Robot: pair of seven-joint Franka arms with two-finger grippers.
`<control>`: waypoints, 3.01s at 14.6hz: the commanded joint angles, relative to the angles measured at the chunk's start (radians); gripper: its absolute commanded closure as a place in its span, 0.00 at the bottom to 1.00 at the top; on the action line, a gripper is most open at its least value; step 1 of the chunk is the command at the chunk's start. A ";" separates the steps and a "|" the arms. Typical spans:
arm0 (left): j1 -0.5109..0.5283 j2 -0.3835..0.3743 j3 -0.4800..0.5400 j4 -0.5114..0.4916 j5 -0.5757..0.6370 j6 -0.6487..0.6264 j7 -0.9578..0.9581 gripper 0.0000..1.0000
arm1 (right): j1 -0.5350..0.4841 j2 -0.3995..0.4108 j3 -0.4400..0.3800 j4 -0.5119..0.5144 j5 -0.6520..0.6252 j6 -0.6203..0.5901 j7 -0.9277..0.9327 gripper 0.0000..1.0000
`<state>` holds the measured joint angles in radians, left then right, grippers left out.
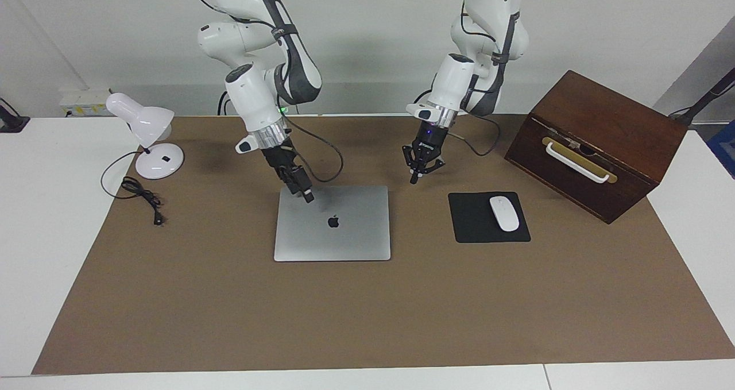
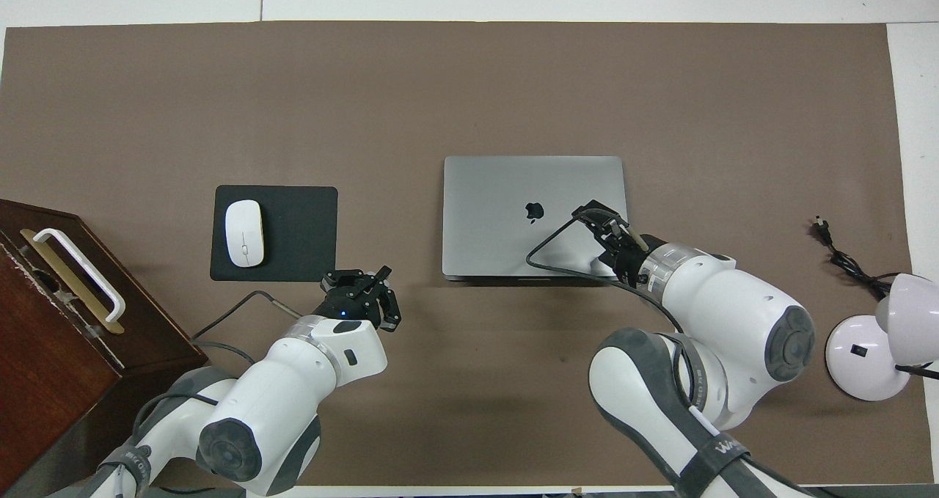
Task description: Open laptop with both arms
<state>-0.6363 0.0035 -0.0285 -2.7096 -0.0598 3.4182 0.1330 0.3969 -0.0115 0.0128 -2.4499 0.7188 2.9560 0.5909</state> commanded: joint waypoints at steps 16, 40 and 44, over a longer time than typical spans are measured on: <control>-0.051 0.276 0.016 0.214 0.003 0.087 0.022 1.00 | 0.006 -0.027 0.009 -0.006 0.024 -0.245 0.010 0.00; -0.065 0.312 0.018 0.238 0.000 0.087 0.025 1.00 | 0.140 0.090 0.010 0.022 0.183 0.029 0.020 0.00; -0.069 0.319 0.018 0.243 0.001 0.087 0.025 1.00 | 0.170 0.108 0.013 0.061 0.263 0.084 0.027 0.00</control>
<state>-0.6762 0.2653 -0.0238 -2.5057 -0.0590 3.4890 0.1482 0.5462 0.0680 0.0220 -2.4349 0.9251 3.0029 0.6208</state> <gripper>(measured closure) 0.991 0.000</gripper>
